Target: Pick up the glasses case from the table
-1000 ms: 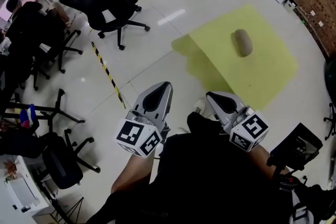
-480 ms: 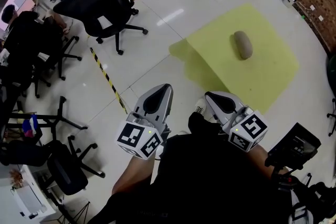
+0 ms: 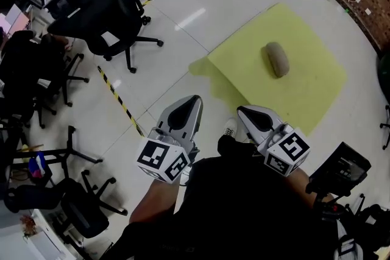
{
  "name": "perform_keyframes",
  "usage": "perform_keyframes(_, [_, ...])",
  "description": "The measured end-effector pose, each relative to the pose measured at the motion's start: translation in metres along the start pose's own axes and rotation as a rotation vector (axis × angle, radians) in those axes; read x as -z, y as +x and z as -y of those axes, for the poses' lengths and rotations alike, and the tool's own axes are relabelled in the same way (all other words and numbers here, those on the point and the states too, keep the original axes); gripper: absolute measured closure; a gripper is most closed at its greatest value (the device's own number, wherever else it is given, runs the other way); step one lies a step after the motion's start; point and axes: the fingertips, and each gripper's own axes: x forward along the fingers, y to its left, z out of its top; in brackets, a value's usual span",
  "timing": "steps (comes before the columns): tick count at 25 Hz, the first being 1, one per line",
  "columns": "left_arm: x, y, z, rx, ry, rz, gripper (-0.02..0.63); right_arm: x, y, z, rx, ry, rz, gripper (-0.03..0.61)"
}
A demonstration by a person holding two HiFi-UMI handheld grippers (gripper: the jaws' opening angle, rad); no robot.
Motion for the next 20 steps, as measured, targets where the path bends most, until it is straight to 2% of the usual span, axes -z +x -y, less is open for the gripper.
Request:
perform_keyframes(6, [-0.009, 0.012, -0.013, 0.024, 0.003, -0.027, 0.606, -0.01, 0.007, 0.01, 0.044, 0.022, 0.009, 0.577])
perform_keyframes(11, [-0.018, 0.11, -0.016, 0.057, 0.025, -0.062, 0.606, -0.034, 0.01, 0.104, 0.083, 0.05, 0.04, 0.577])
perform_keyframes(13, [-0.021, 0.134, -0.013, 0.083, 0.034, -0.081, 0.606, -0.043, 0.008, 0.124, 0.106, 0.06, 0.059, 0.577])
perform_keyframes(20, [-0.02, 0.153, 0.004, 0.168, 0.067, -0.156, 0.606, -0.056, -0.017, 0.131, 0.214, 0.106, 0.149, 0.577])
